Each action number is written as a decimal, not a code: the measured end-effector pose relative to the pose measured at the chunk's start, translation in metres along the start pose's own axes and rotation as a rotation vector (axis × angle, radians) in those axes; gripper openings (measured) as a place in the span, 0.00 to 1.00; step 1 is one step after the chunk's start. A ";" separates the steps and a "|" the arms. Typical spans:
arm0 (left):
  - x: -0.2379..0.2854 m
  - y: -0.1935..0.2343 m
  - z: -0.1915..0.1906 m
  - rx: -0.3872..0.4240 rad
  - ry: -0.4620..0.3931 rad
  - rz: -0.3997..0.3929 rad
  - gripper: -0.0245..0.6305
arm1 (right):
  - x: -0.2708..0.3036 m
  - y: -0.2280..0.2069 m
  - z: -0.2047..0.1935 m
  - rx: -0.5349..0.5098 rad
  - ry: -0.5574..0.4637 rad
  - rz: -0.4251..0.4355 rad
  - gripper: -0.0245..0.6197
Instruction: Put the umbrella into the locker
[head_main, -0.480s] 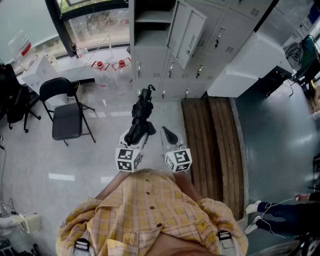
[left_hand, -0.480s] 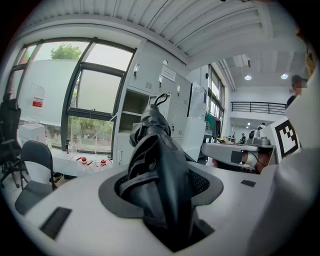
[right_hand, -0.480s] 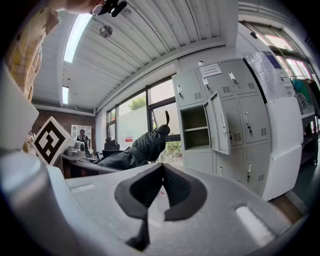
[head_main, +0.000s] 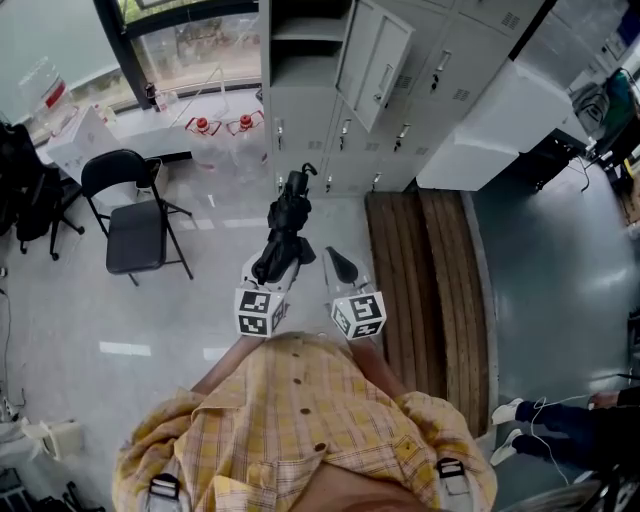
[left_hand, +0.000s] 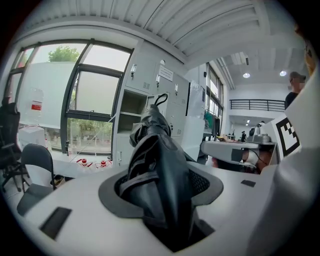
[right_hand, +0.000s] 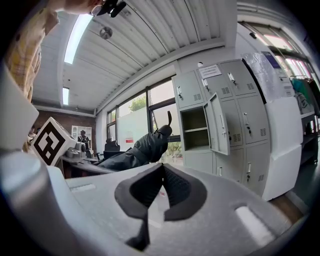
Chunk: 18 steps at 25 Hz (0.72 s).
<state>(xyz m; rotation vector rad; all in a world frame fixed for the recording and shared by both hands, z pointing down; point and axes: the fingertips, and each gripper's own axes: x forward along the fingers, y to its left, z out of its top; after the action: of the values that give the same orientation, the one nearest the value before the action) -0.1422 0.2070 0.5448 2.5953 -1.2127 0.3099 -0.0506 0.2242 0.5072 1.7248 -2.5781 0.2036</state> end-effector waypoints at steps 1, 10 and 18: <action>0.000 0.000 0.000 0.000 0.001 0.004 0.39 | 0.000 0.000 0.001 -0.003 -0.001 -0.001 0.03; 0.000 -0.014 -0.001 -0.040 -0.011 0.023 0.39 | -0.015 -0.015 0.004 0.014 -0.019 0.000 0.03; 0.008 -0.053 0.000 -0.046 -0.025 0.052 0.39 | -0.043 -0.031 0.000 0.004 -0.037 0.049 0.03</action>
<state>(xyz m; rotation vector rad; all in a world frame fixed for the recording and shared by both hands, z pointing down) -0.0960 0.2337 0.5399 2.5393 -1.2824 0.2568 -0.0054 0.2522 0.5053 1.6836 -2.6500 0.1804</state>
